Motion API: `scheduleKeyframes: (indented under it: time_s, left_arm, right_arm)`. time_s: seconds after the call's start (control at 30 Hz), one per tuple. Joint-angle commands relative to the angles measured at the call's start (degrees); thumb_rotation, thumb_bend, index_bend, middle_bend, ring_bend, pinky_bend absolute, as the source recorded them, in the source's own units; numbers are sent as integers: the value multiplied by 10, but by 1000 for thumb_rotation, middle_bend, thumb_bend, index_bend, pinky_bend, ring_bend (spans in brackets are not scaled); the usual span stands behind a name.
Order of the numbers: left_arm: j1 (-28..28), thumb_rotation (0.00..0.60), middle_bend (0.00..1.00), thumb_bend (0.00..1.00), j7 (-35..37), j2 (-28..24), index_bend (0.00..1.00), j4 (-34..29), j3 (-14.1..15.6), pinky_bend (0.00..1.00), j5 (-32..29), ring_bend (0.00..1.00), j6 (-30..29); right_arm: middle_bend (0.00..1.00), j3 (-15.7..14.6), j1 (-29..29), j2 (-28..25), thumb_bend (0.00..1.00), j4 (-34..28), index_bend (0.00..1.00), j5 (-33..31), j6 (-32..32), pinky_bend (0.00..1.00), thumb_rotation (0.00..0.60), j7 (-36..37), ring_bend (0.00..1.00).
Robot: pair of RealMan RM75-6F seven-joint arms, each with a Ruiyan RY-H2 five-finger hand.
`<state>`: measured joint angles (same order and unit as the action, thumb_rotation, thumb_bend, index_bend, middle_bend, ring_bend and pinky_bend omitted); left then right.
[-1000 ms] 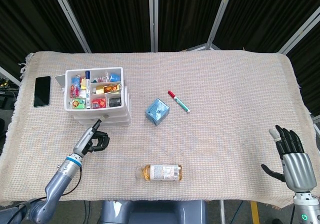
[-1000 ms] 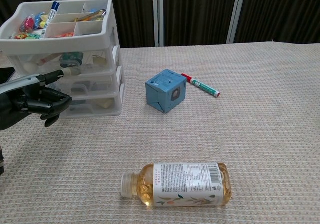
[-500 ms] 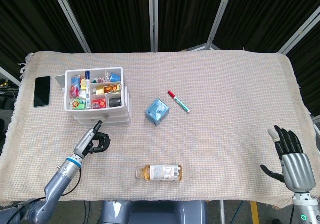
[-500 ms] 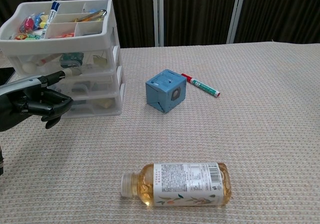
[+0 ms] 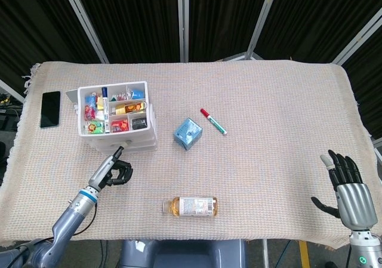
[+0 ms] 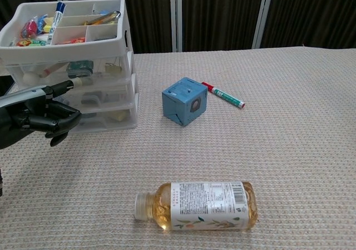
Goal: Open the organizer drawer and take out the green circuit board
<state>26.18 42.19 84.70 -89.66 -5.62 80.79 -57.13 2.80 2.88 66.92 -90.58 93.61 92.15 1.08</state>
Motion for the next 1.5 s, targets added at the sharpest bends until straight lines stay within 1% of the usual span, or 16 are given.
scheduleKeyframes:
  time_s: [0.03, 0.6, 1.03, 1.2, 1.33, 1.43, 1.5]
  left_arm:
    - [-3, 600, 761, 573, 2, -2, 39, -4, 5, 731, 7, 820, -6]
    - [-15, 600, 761, 573, 19, -13, 49, -8, 34, 731, 39, 820, -32]
    - [-33, 600, 761, 573, 37, -24, 50, -11, 60, 731, 72, 820, -71]
    - [-38, 600, 761, 572, 38, -29, 28, -11, 67, 731, 76, 820, -78]
    - [-45, 600, 761, 572, 35, -31, 1, -8, 78, 731, 83, 819, -87]
    - [-49, 600, 741, 571, 33, -32, 1, -5, 86, 722, 90, 807, -91]
    - [-50, 600, 720, 571, 33, -37, 1, -5, 97, 713, 102, 790, -92]
  right_arm:
    - [0, 0, 0, 0, 33, 0, 89, 0, -1, 0, 600, 0, 0]
    - [0, 0, 0, 0, 33, -1, 89, 1, 1, 0, 600, -2, 0]
    - [0, -1, -1, 0, 33, -3, 89, 1, 0, 0, 600, -5, 0]
    - [0, -1, -2, 0, 33, -4, 89, 1, 1, 0, 600, -7, 0]
    - [0, -2, -2, 1, 33, -5, 89, 2, 1, 0, 600, -10, 0]
    - [0, -2, -2, 1, 33, -5, 89, 1, -1, 0, 600, -11, 0]
    - [0, -3, -2, 1, 33, -5, 89, 2, -1, 0, 600, -11, 0]
